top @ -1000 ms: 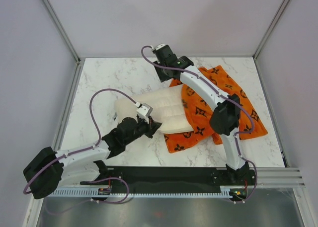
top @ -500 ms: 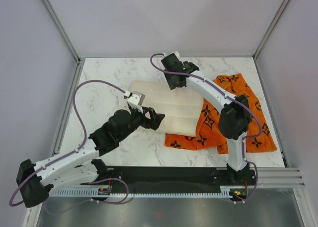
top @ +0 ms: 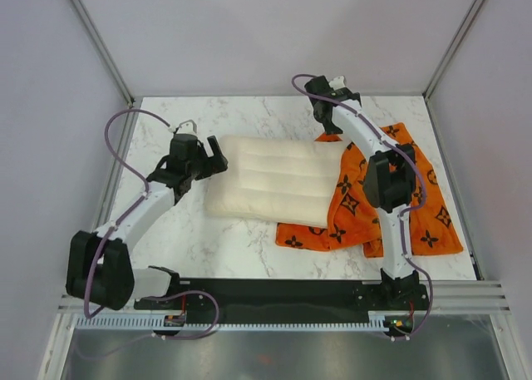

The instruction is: Put the pillow into the pillowcase

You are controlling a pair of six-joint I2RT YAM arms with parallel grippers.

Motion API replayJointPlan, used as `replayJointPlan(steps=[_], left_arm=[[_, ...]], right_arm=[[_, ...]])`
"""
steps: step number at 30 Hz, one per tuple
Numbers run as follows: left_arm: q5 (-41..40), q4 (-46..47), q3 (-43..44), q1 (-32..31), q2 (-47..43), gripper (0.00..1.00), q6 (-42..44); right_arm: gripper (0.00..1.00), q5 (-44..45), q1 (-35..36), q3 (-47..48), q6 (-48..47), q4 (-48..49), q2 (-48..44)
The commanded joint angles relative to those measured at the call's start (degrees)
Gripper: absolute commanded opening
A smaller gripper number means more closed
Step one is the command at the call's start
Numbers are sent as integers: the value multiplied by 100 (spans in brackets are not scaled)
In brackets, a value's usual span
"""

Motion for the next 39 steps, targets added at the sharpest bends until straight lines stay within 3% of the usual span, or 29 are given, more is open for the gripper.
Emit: replayJointPlan(steps=[1,8,10,11,12,14,15,23,28,32,39], left_arm=[[1150,234,400,299,939,100,-238],[1504,648,567,343,1646,99,-185],[1592,709,611,361,1813,98,-150],[1627,727,663,361,1883,98,-133],[1671,736,699,370,2006,97,-115],[1759,797,821,387,2156,92,-36],[1864,797,866,387,2322,90,-10],[3103,2087,735,361,2956,61,-115],[3280,2344,699,142,2974,53,-54],[3043,2467,410,-78,2484,50,-132],[1181,2555,-811,-912,646,50,-554]], right_arm=[[83,495,-118,526,203,-512,397],[83,486,-532,431,204,-662,854],[75,495,-619,536,212,-636,1056],[68,478,-646,624,186,-609,1170],[43,434,-655,694,151,-574,1232],[19,162,-646,1027,107,-539,1407],[0,74,-594,1194,46,-513,1452],[0,-1559,232,959,-499,602,1181],[0,-3027,821,1011,-509,744,1031],[0,-3863,1102,1011,-325,762,785],[0,-4497,1331,1326,-43,771,354]])
